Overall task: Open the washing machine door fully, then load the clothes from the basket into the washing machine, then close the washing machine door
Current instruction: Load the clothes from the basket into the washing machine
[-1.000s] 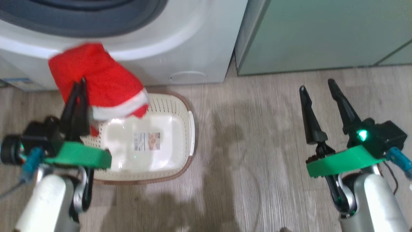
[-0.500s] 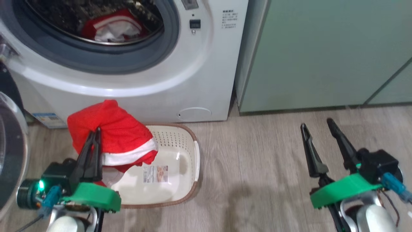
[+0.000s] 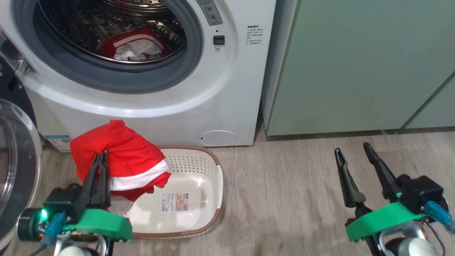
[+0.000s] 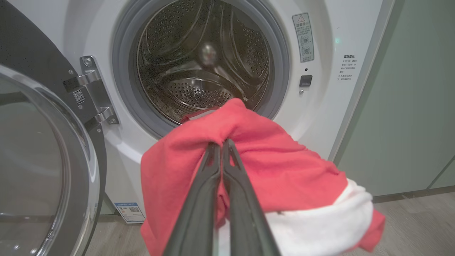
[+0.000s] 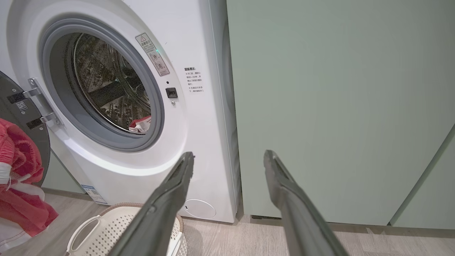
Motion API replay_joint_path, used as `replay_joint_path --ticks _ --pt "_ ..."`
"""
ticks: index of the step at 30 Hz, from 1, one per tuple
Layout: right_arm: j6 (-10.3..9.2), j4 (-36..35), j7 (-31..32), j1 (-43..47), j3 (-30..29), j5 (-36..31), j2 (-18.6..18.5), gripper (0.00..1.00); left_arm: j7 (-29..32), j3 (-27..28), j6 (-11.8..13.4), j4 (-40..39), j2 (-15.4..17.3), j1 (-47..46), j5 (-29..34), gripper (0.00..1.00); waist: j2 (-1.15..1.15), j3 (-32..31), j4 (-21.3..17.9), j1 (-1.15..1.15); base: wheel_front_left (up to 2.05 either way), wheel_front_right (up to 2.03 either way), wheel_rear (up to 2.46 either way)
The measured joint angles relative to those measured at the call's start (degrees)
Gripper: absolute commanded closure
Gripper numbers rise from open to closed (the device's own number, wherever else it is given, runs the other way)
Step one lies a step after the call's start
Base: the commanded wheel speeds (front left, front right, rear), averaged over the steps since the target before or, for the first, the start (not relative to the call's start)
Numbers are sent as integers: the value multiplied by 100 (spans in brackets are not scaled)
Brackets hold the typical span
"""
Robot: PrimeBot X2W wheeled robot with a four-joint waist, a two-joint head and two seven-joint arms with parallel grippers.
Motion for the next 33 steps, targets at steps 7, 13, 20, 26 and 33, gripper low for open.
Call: replay_joint_path --ticks 7,13,20,26,33 --pt "0 -31 16 -1 -1 1 0 0 0 0 3 0 2 6 -48 100 0 32 17 0 0 0 0" --pt "0 -44 18 -1 -1 1 0 0 0 -1 29 0 11 6 -48 100 0 57 17 0 0 0 0" --pt "0 -59 18 -1 -1 0 0 0 0 -8 29 -2 24 5 -48 100 0 88 23 0 0 0 0" --pt "0 -130 18 -7 -4 0 1 0 0 -23 44 -9 44 -39 -46 100 0 255 35 0 0 0 0" --pt "0 -268 8 -170 -2 0 1 0 0 -14 -41 121 74 -692 -41 100 0 730 5 1 0 0 0"
